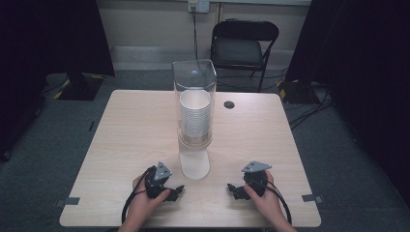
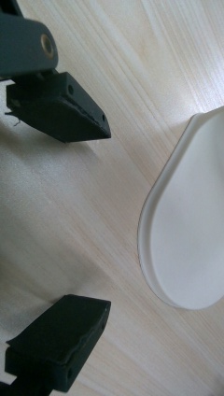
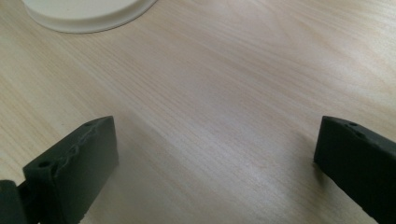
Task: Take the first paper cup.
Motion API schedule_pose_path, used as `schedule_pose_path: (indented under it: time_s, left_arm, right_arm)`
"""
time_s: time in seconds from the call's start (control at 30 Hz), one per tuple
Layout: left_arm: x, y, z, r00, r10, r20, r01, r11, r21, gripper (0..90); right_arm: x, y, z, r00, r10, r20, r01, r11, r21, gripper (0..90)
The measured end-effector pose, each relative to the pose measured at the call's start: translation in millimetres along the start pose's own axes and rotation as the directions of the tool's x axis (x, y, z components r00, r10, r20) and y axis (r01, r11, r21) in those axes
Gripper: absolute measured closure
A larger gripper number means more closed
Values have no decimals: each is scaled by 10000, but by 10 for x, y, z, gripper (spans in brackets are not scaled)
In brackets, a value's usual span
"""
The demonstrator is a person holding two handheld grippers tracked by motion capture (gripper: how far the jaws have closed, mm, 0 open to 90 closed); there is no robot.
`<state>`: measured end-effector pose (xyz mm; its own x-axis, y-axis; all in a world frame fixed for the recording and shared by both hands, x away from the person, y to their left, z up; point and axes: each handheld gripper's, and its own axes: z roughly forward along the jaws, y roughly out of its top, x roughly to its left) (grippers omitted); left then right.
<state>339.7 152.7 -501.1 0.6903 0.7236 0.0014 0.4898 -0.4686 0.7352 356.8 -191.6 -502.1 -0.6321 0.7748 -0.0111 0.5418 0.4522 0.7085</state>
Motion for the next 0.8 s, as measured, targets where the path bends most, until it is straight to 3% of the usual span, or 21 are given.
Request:
schedule_pose_path:
  time_s: [0.4,0.47,0.53,0.57,0.6,0.73,0.8]
  left_arm:
    - [0,1,0,10000,-5,5,5,10000,3,147]
    - [0,1,0,10000,-4,5,4,10000,3,147]
    - [0,1,0,10000,-2,5,2,10000,5,147]
    - [0,1,0,10000,-2,5,2,10000,5,147]
    - [1,1,-1,10000,-2,5,2,10000,18,147]
    - [1,1,-1,10000,-2,11,2,10000,9,147]
    - [1,1,-1,10000,0,7,0,10000,18,147]
  right_arm:
    - [15,-8,-12,9998,108,152,-108,9999,-7,0]
    - [30,2,-26,9999,58,140,-59,10000,14,56]
    - [54,37,-46,9998,-156,-151,155,9999,-71,202]
    - [54,37,-46,9998,-156,-151,155,9999,-71,202]
    - [93,93,-46,9992,-237,-335,233,9997,-110,143]
    - [146,198,-43,9980,-277,-573,257,9990,-354,185]
    - [202,333,-40,9950,-361,-930,304,9977,-610,189]
